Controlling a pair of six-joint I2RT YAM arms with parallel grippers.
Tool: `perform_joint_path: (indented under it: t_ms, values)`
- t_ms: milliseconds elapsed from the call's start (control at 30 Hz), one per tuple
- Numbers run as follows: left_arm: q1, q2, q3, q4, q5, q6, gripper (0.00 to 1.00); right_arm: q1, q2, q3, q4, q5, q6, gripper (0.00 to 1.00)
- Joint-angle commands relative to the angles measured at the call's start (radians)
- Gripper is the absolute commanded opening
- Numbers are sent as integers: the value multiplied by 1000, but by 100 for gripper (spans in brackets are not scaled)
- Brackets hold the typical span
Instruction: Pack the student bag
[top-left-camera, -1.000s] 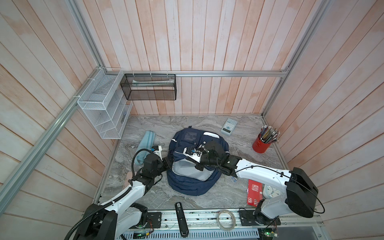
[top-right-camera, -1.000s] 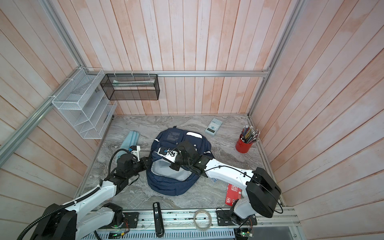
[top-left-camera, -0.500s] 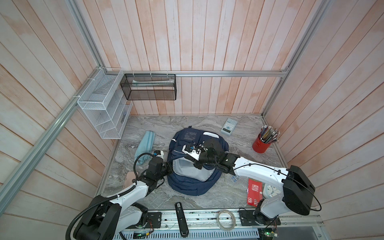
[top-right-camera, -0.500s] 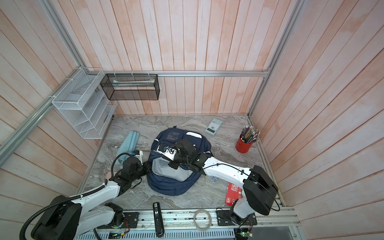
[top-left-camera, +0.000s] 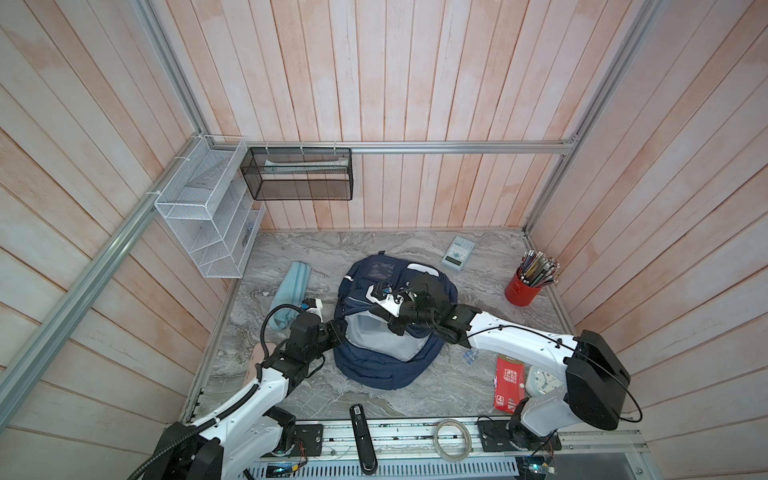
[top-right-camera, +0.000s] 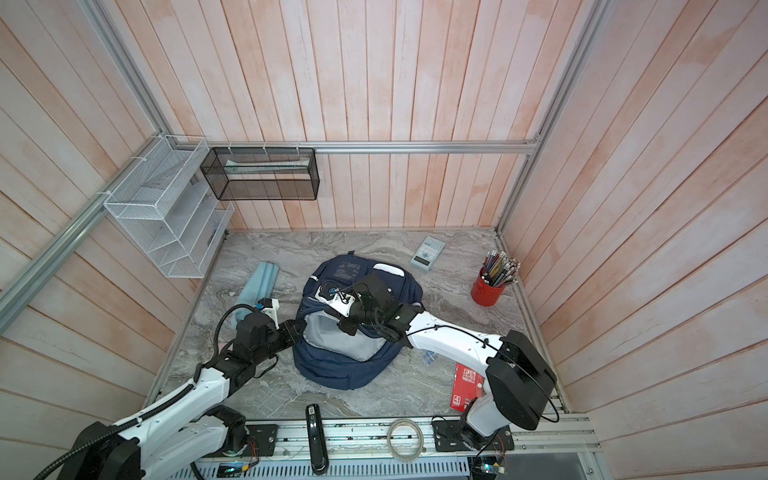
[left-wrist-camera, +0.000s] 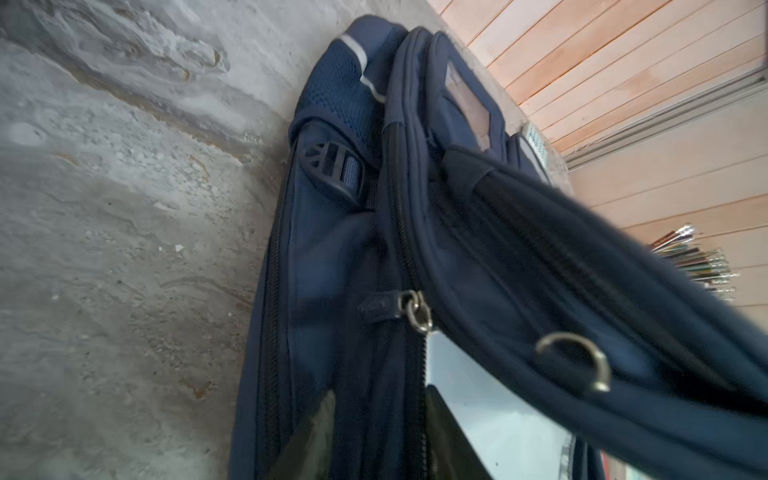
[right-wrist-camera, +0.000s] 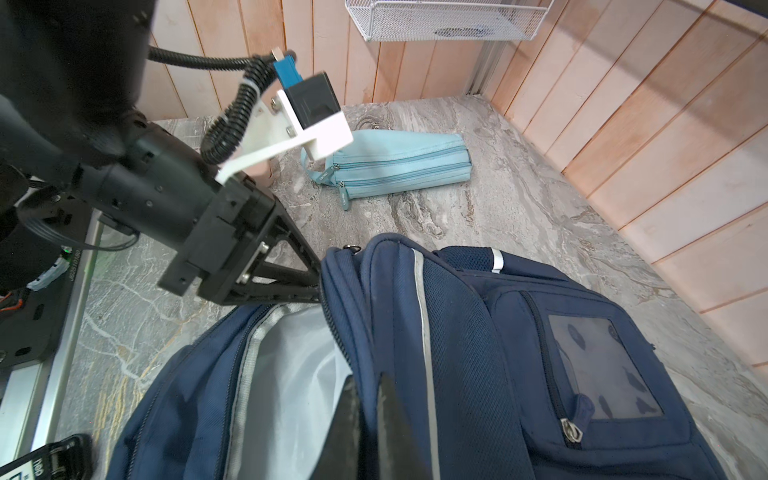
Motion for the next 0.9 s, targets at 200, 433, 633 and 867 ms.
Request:
perform_joint_path:
  t_ms: [200, 433, 633, 867]
  values:
    - [2, 281, 117, 48, -67, 65, 0, -17, -29, 20, 59, -131, 24, 0]
    - [4, 374, -45, 245, -18, -50, 0, -81, -46, 57, 89, -88, 20, 0]
    - [-70, 210, -104, 261, -17, -150, 0, 14, 84, 63, -18, 295, -26, 0]
    - [-95, 81, -159, 207, -103, -195, 0, -59, 208, 33, 280, 394, -28, 0]
